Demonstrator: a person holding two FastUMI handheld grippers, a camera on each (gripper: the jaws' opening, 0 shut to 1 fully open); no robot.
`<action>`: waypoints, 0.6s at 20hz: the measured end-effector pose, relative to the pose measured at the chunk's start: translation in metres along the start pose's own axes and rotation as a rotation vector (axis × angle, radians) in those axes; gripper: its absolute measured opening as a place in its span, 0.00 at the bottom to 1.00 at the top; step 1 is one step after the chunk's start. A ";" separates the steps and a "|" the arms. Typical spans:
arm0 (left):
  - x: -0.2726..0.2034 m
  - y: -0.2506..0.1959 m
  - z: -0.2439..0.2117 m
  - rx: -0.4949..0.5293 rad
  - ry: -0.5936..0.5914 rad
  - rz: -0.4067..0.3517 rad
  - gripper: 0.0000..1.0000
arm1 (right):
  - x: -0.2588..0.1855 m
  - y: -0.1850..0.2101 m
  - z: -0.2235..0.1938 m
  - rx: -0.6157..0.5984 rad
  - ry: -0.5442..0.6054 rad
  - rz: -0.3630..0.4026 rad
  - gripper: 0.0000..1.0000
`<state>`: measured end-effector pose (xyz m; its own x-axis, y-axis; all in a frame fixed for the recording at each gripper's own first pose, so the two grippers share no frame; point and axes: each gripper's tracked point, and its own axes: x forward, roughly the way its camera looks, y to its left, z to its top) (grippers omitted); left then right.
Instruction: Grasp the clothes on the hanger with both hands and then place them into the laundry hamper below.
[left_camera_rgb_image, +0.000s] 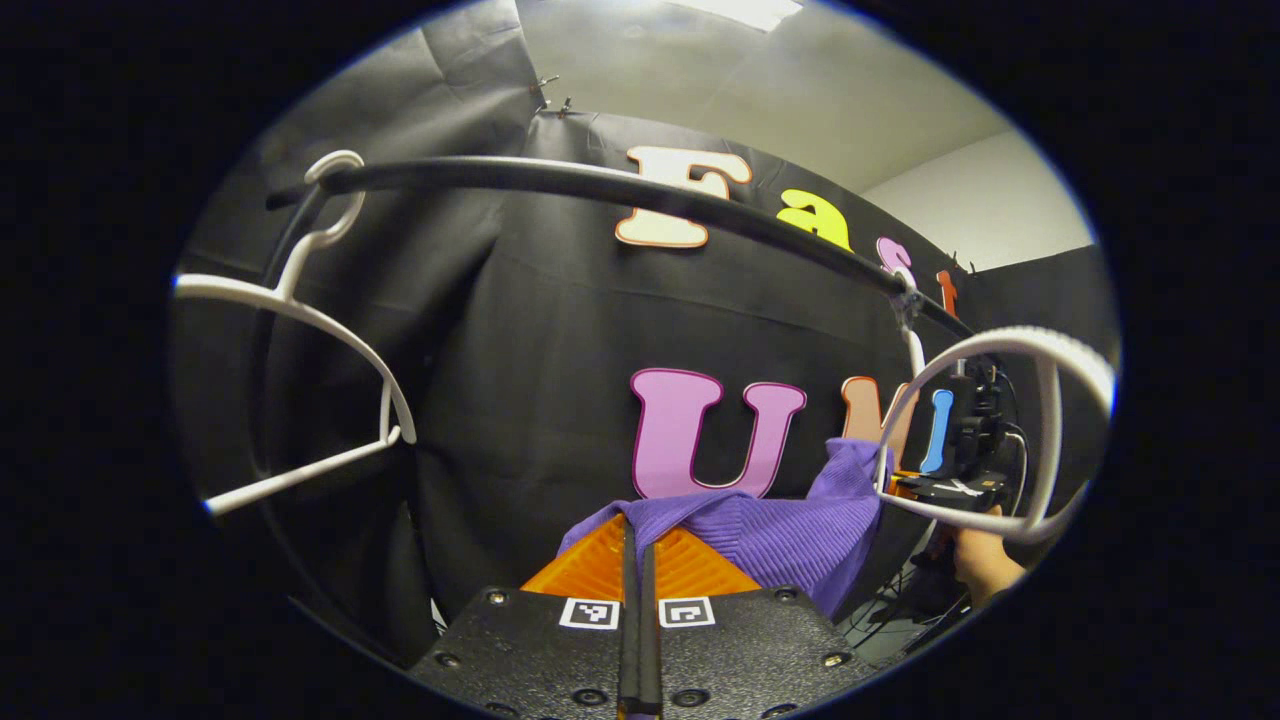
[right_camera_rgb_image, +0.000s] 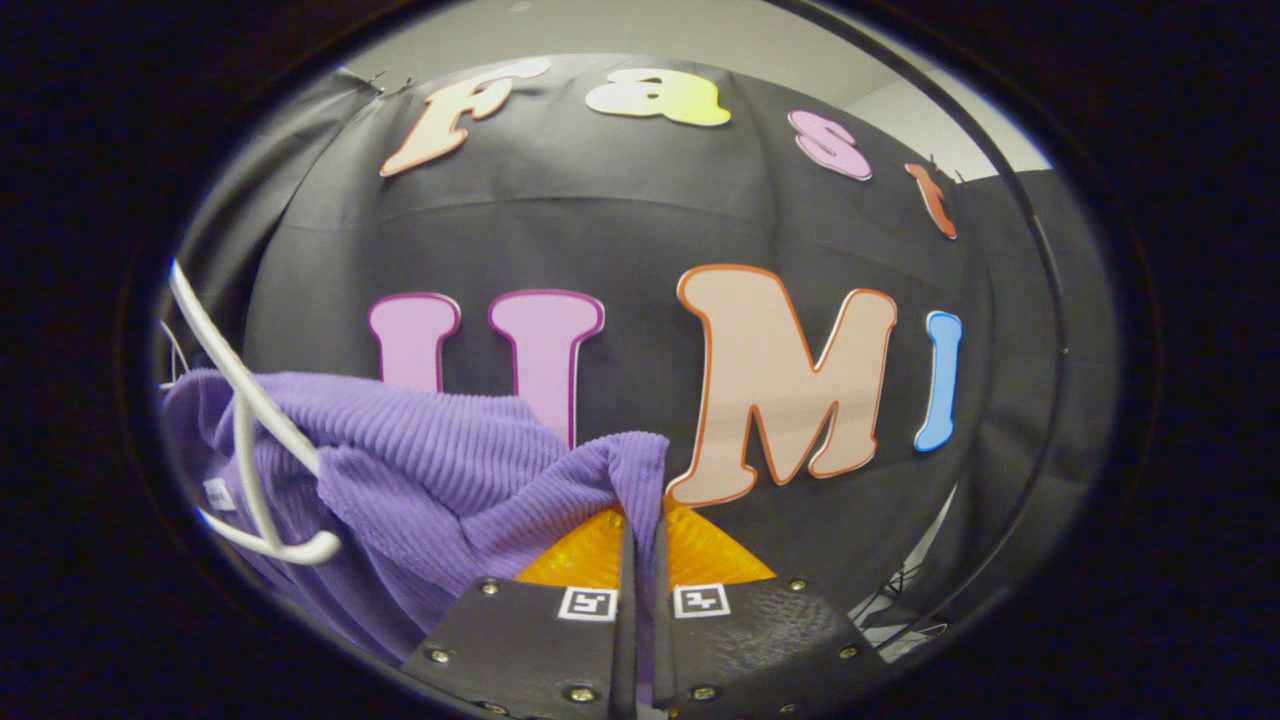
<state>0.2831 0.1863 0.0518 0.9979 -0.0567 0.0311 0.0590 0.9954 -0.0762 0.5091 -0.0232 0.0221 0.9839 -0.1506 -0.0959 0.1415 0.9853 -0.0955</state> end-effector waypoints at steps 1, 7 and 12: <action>-0.002 0.005 -0.006 -0.005 0.001 0.003 0.00 | 0.004 -0.002 -0.010 0.011 0.003 0.003 0.06; -0.007 0.029 -0.057 -0.018 0.042 0.064 0.00 | -0.016 0.013 -0.082 0.053 0.060 0.042 0.03; -0.023 0.049 -0.071 0.045 -0.002 0.170 0.00 | -0.053 0.043 -0.098 0.085 0.008 0.130 0.04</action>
<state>0.2649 0.2312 -0.0235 0.9934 0.1125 0.0234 -0.1116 0.9931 -0.0360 0.4523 0.0191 -0.0737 0.9937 -0.0213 -0.1096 0.0218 0.9998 0.0029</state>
